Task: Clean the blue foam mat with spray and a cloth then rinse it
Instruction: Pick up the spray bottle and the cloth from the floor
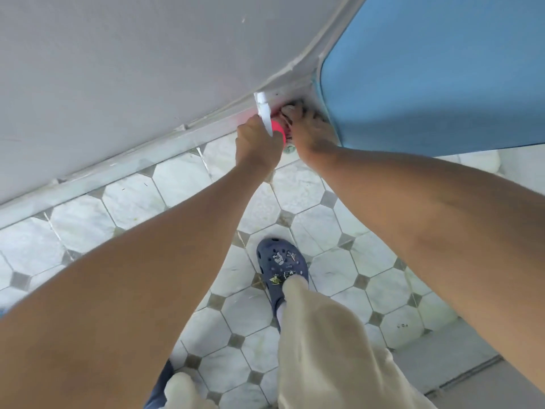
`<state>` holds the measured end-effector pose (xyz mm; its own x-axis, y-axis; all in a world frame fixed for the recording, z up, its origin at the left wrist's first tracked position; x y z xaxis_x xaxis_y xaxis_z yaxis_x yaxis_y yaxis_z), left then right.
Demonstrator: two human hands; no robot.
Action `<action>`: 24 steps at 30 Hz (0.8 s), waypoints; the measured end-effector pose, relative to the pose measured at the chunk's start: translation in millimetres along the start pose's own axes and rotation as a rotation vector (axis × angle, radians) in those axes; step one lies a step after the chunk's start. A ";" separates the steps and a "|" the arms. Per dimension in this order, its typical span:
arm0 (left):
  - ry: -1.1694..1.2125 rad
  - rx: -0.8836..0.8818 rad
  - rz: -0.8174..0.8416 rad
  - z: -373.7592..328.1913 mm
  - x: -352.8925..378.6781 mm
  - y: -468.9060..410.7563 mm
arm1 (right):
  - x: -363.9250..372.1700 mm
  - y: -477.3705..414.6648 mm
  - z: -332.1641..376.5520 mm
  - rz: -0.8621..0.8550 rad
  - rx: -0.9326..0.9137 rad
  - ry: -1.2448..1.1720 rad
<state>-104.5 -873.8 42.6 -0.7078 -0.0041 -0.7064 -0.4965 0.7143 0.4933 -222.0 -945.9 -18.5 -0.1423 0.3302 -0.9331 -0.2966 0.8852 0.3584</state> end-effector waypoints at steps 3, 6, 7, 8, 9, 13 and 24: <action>-0.046 0.117 0.022 14.8 -19.7 13.9 | -5.3 13.5 -11.1 0.090 0.084 -0.066; -0.050 0.144 0.020 19.8 -58.7 40.7 | -27.6 45.6 -21.1 0.109 0.207 -0.304; -0.047 0.146 0.024 19.5 -72.4 52.2 | -37.3 60.0 -22.0 0.102 0.237 -0.390; -0.033 0.145 0.030 17.9 -86.8 64.8 | -48.4 76.4 -24.0 0.086 0.264 -0.460; -0.012 0.146 0.042 14.0 -102.9 80.6 | -64.4 97.1 -27.8 0.063 0.292 -0.533; 0.058 0.138 0.131 -14.1 -181.5 156.2 | -150.1 185.5 -51.3 -0.074 0.426 -0.808; -0.143 0.614 0.441 -267.0 -301.6 367.2 | -412.4 431.6 -206.4 -0.223 0.829 -1.028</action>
<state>-207.5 -797.1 572.3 -0.6832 0.4315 -0.5892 0.2139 0.8896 0.4035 -486.3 -767.7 526.7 0.7123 -0.0751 -0.6978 0.4882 0.7673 0.4158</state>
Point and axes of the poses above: each hand's wrist, its own y-axis away from the middle knuckle, its own x-axis out of the palm, z = x × y, the point moved 5 cm from there along -y, towards the middle knuckle, and after that the axes turned 9 degrees about -z, right-handed, at the moved point
